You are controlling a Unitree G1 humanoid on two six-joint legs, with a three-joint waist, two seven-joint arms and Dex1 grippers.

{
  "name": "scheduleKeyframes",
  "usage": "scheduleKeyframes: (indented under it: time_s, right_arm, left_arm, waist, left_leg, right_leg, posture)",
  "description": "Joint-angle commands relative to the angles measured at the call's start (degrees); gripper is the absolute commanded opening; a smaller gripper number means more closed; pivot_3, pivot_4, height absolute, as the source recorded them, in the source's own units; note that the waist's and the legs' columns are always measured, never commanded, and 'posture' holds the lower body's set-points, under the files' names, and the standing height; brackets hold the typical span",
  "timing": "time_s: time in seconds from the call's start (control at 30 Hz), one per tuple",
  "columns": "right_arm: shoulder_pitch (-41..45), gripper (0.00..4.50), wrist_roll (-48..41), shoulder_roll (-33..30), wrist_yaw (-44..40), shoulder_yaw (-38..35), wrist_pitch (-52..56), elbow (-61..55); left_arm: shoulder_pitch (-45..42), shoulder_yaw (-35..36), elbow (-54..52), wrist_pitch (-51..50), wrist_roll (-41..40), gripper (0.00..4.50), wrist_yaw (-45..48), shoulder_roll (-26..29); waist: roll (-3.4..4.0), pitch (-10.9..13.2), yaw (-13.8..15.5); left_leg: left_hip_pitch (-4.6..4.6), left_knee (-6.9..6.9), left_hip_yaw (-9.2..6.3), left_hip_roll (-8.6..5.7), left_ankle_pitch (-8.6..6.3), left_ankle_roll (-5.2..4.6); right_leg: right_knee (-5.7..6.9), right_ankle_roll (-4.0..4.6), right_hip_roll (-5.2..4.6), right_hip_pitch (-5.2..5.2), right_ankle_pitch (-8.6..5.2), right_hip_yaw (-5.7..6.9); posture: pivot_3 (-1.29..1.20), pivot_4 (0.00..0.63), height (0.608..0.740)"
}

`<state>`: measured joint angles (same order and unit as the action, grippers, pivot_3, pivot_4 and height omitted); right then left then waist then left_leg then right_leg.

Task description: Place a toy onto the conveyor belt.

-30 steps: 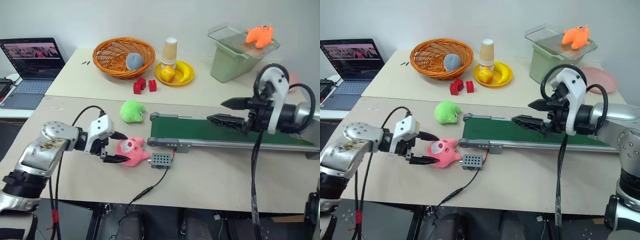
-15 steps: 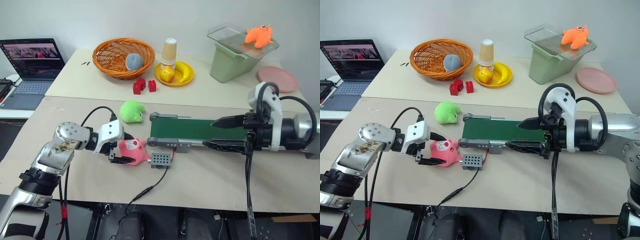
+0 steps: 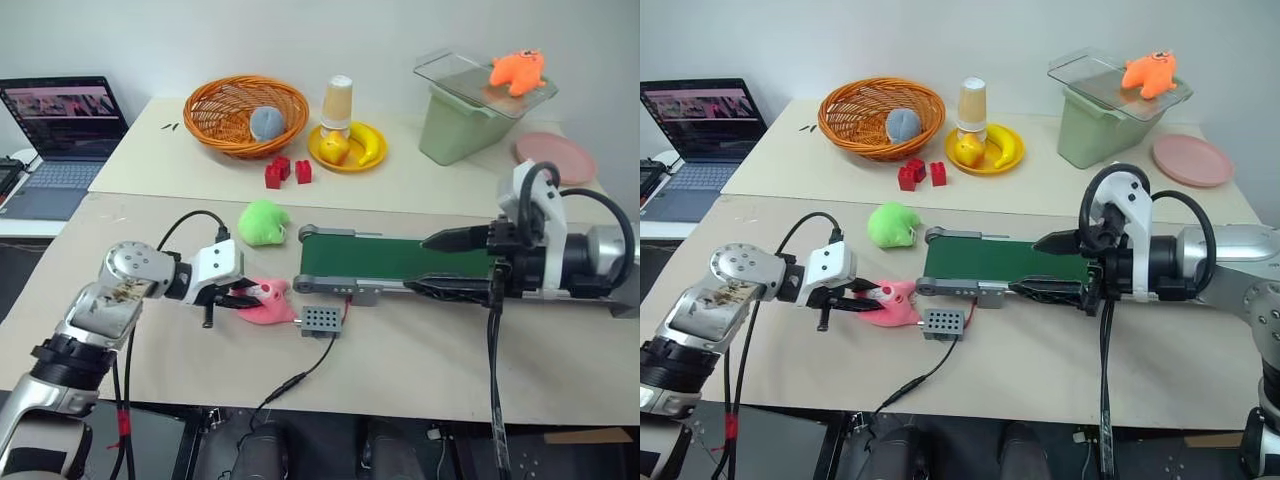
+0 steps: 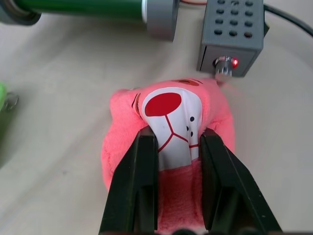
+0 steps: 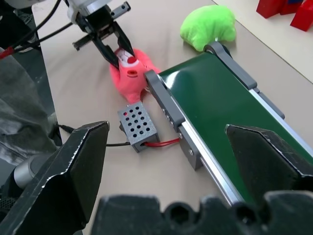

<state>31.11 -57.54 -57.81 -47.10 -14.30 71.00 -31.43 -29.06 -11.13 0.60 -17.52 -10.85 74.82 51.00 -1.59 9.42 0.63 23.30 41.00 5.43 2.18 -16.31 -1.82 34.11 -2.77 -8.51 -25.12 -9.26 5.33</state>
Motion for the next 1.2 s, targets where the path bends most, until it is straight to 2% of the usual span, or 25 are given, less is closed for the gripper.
scheduleKeyframes:
  time_s: [0.03,0.13,0.2,0.43,0.57,1.2]
  right_arm:
    - [-0.61,4.5,-0.02,-1.92,-1.64,-1.52,-2.83,0.01]
    - [-1.21,4.5,0.23,-2.96,-2.58,-1.47,-3.81,0.41]
    - [-1.37,4.5,0.39,-3.33,-2.85,-1.13,-4.54,0.78]
    - [0.36,4.5,1.09,-3.3,-3.04,1.37,-5.88,1.88]
    - [-0.05,4.5,0.03,-3.23,-1.94,0.56,-5.26,1.15]
    - [-5.56,4.5,-5.37,-3.58,5.59,-4.51,-4.48,-2.66]
  left_arm:
    - [-2.14,4.09,-0.34,-2.82,-1.98,1.05,3.5,5.25]
    - [-4.88,5.65,0.65,-4.84,-3.2,1.05,4.62,7.14]
    - [-8.19,6.11,0.83,-7.7,-4.71,1.05,4.53,6.13]
    - [-22.92,3.47,2.61,-13.02,-7.27,1.05,4.3,-3.25]
    - [-29.31,2.55,7.34,-12.63,-6.05,1.05,0.05,-10.32]
    - [-35.39,-4.45,25.17,3.75,2.12,1.05,2.52,-23.21]
  waist:
    - [0.0,0.0,-0.09]
    - [0.0,0.0,0.05]
    - [0.0,0.0,0.44]
    - [-0.01,0.0,0.89]
    - [-0.02,0.01,0.71]
    - [-0.02,0.01,0.32]
  left_leg:
    - [0.03,0.0,0.0,0.02,0.0,0.0]
    - [0.03,0.0,0.0,0.02,0.0,0.0]
    - [0.02,0.02,-0.02,0.01,0.0,-0.01]
    - [0.25,0.32,-0.07,-0.08,0.05,0.09]
    - [0.31,0.42,-0.07,-0.1,0.13,0.22]
    - [0.47,0.71,-0.18,-0.1,-0.04,-0.08]
  right_leg:
    - [0.0,0.0,0.01,-0.03,0.0,0.01]
    - [0.01,0.0,0.0,-0.04,0.0,0.0]
    - [0.0,0.0,0.0,0.0,0.0,0.02]
    - [-0.01,-0.05,0.01,0.04,0.0,0.02]
    - [-0.01,-0.09,0.01,0.04,0.02,0.0]
    - [-0.01,-0.14,0.0,0.05,0.05,0.01]
  posture:
    - [0.0,0.15,0.74]
    - [0.0,0.15,0.74]
    - [0.0,0.15,0.74]
    - [0.0,0.15,0.74]
    - [0.0,0.15,0.74]
    - [0.0,0.15,0.74]
